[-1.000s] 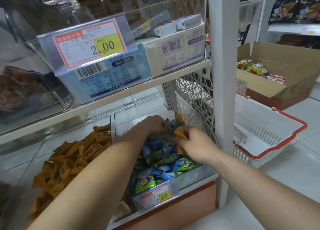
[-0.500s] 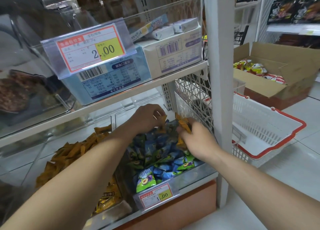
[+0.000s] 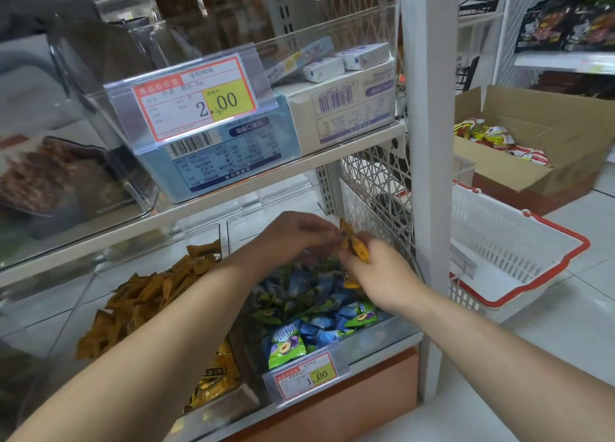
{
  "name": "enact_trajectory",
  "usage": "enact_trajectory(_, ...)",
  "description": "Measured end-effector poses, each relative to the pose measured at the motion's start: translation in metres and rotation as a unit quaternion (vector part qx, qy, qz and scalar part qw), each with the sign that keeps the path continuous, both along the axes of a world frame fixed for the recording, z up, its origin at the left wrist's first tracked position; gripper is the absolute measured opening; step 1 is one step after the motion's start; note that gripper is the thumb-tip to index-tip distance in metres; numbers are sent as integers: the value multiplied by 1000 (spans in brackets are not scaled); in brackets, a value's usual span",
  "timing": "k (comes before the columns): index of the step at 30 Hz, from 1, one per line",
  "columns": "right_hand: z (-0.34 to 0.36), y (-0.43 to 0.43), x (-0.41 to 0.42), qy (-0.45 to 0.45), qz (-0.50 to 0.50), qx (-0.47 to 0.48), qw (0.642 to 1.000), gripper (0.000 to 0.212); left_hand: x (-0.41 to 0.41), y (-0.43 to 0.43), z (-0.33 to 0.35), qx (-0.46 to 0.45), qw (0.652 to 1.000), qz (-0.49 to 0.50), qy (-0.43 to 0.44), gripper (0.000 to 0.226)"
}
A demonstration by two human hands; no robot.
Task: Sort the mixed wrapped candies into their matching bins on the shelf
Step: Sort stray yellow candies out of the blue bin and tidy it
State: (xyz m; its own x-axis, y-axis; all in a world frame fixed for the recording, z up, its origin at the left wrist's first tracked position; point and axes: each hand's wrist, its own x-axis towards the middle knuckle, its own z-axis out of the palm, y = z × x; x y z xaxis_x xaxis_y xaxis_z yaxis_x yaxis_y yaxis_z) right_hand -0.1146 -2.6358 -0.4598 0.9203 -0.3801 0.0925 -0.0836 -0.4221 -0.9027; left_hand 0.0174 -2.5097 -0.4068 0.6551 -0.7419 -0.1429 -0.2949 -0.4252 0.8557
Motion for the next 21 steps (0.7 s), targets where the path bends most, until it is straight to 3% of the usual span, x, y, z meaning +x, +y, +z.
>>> enact_trajectory(3,-8,2,0,34,4,-105,994,17,28,-30,-12,63,987,65,-134,18)
enact_trajectory(7,-15,5,2,56,11,-142,988,18,50,-76,-37,151,963,24,-220,34)
enact_trajectory(11,-19,0,4,59,-7,-139,988,17,64,-101,-66,218,954,18,-206,45)
enact_trajectory(14,-17,-3,4,50,-7,-116,992,19,69,-104,-81,189,966,36,-175,44)
enact_trajectory(17,-15,-3,2,40,-7,-103,994,19,71,-100,-85,150,979,51,-130,58)
enact_trajectory(19,-15,-4,2,37,-7,-98,994,19,73,-98,-84,154,978,32,-135,51)
enact_trajectory(21,-15,-3,2,35,-8,-97,995,19,73,-95,-82,155,976,11,-150,30)
